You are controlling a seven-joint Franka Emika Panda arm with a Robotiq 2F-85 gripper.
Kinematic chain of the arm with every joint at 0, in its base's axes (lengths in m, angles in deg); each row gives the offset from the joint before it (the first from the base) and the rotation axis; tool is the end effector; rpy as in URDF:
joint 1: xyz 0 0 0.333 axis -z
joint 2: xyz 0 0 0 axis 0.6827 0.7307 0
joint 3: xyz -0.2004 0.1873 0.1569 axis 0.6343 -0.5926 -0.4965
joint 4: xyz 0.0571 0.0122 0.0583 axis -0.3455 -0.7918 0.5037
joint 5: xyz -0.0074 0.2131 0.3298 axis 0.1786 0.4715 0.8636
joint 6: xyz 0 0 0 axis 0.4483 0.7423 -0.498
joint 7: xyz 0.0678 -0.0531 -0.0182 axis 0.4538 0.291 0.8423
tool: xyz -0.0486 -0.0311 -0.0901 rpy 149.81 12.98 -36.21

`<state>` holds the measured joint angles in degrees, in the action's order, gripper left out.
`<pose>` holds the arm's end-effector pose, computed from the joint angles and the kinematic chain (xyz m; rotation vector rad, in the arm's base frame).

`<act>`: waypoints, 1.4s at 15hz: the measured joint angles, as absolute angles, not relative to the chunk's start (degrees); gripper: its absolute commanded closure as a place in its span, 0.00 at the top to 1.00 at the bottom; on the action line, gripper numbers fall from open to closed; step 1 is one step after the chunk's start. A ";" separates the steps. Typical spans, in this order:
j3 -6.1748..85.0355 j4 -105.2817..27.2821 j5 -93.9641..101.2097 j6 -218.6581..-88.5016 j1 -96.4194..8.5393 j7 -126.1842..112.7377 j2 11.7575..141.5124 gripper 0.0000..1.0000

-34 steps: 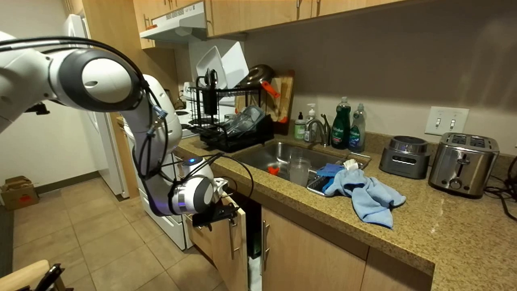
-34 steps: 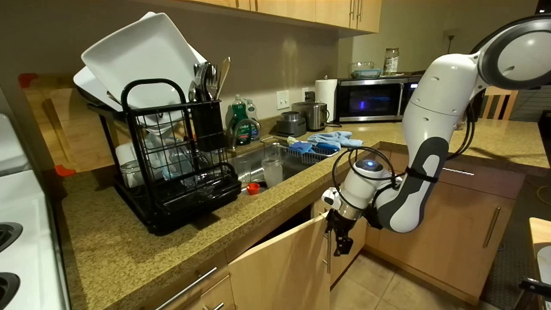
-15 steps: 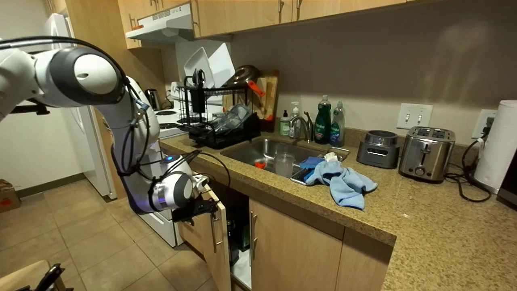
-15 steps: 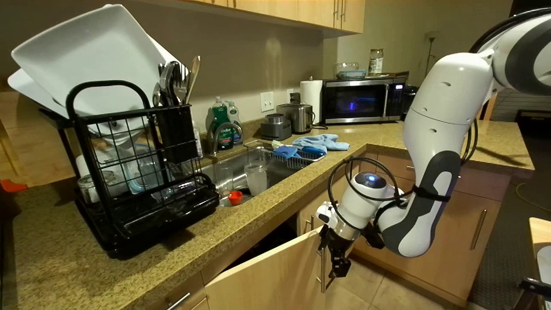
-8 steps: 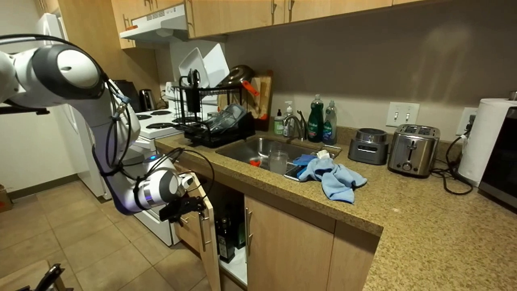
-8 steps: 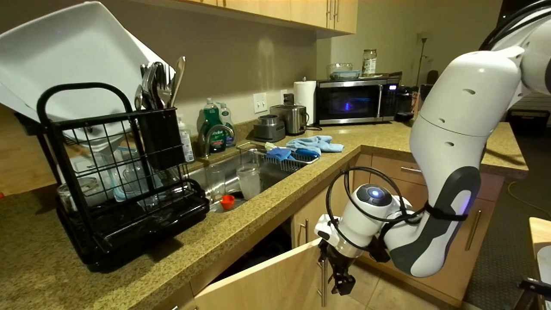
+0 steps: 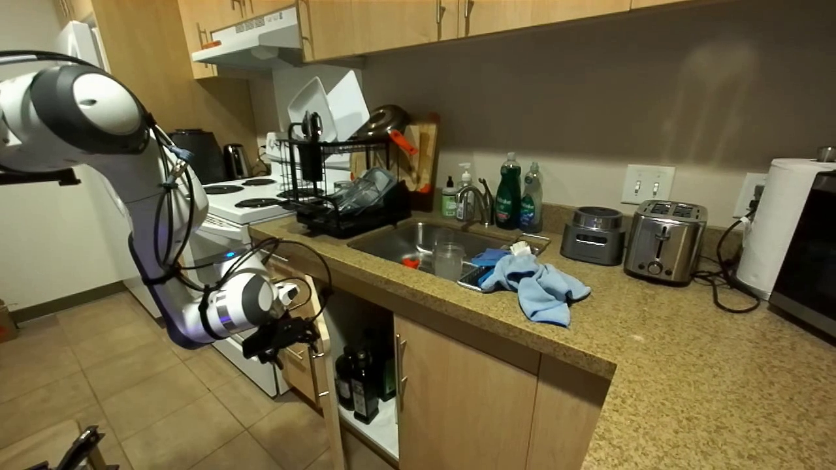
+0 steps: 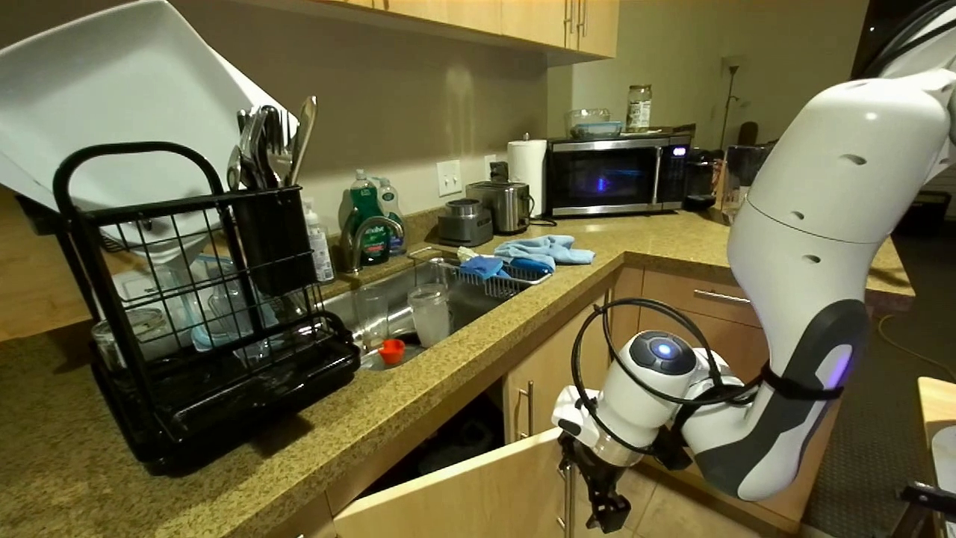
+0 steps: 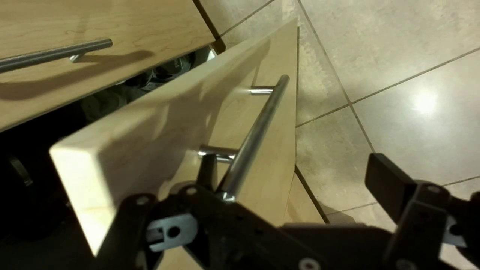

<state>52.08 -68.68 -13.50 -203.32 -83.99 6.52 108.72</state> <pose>0.4891 0.2451 0.0422 2.5367 1.4696 0.3780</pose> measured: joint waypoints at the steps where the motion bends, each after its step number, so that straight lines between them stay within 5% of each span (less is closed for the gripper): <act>1: 52.09 -69.02 -13.45 -203.32 -84.44 6.49 108.53 1.00; 21: 52.25 -69.99 -9.79 -195.40 -94.97 -7.09 106.24 1.00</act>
<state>52.25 -69.99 -9.79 -195.40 -94.97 -7.09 106.24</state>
